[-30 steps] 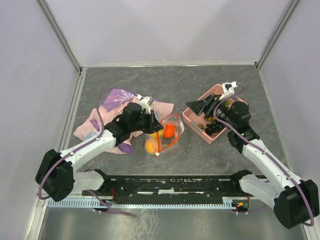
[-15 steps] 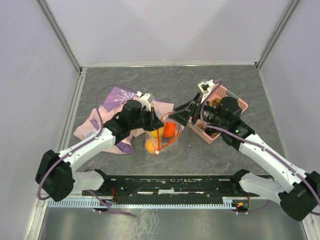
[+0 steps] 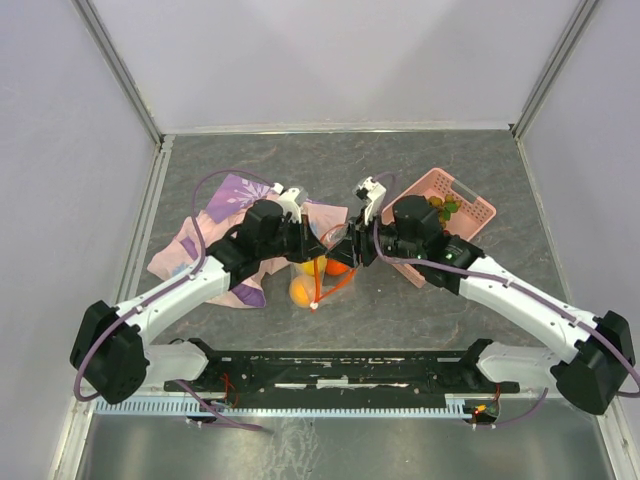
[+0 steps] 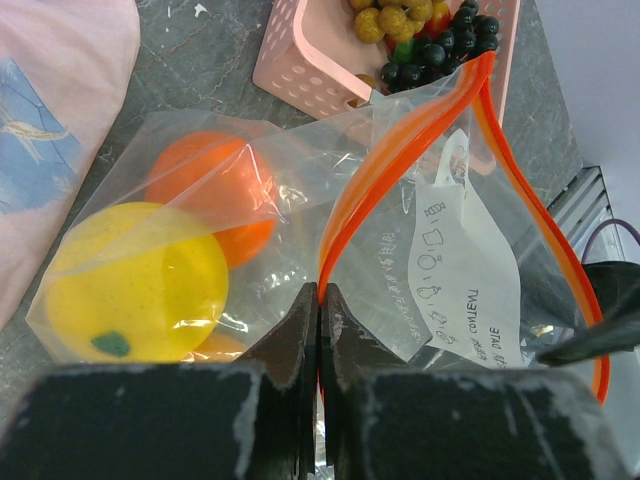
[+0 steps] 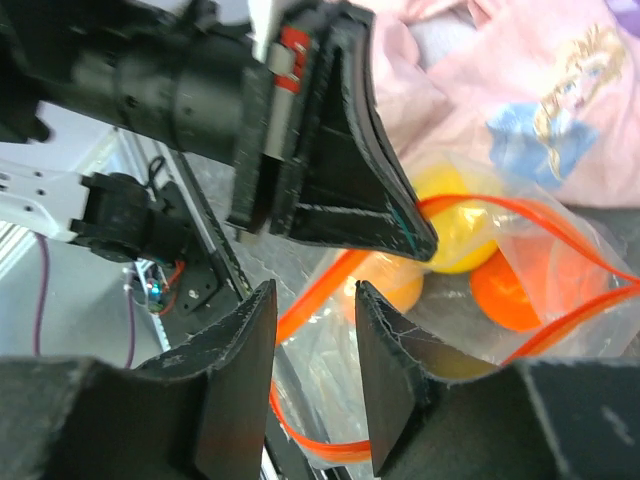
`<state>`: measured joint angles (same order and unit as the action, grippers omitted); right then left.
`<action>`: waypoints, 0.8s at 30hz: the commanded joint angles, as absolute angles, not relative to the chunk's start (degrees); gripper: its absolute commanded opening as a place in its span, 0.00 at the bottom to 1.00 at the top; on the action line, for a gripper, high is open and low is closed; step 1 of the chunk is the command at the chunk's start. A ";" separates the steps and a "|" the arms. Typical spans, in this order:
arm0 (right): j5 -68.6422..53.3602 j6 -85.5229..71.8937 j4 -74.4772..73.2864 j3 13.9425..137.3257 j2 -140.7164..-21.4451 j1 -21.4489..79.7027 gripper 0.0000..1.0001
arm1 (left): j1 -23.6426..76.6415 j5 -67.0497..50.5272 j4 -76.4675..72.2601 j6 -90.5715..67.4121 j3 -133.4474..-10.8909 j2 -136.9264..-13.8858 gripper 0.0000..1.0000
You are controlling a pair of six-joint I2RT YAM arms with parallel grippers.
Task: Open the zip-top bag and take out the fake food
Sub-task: Pick up the fake fruit from the zipper food storage bag.
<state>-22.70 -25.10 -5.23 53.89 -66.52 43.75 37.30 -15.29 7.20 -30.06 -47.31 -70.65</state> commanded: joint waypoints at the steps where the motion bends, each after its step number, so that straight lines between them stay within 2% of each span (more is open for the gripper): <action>1: -15.73 -21.71 -11.70 57.14 -68.50 45.08 0.43 | 37.09 -15.34 5.44 -28.48 -49.21 -68.35 0.03; 4: -12.27 -20.55 -14.51 57.88 -70.24 45.89 0.40 | 37.09 -15.29 5.59 -28.69 -49.28 -67.84 0.03; 12: -5.28 -19.07 -18.88 59.62 -74.72 47.09 0.40 | 37.10 -15.75 5.81 -29.46 -49.37 -66.46 0.03; 24: -2.75 -21.43 -12.35 55.98 -77.21 47.37 0.41 | 37.05 -18.46 4.94 -31.37 -49.80 -64.23 0.03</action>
<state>-4.67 -20.49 -17.39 56.82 -77.10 47.00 37.30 -16.86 7.22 -30.13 -47.31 -66.74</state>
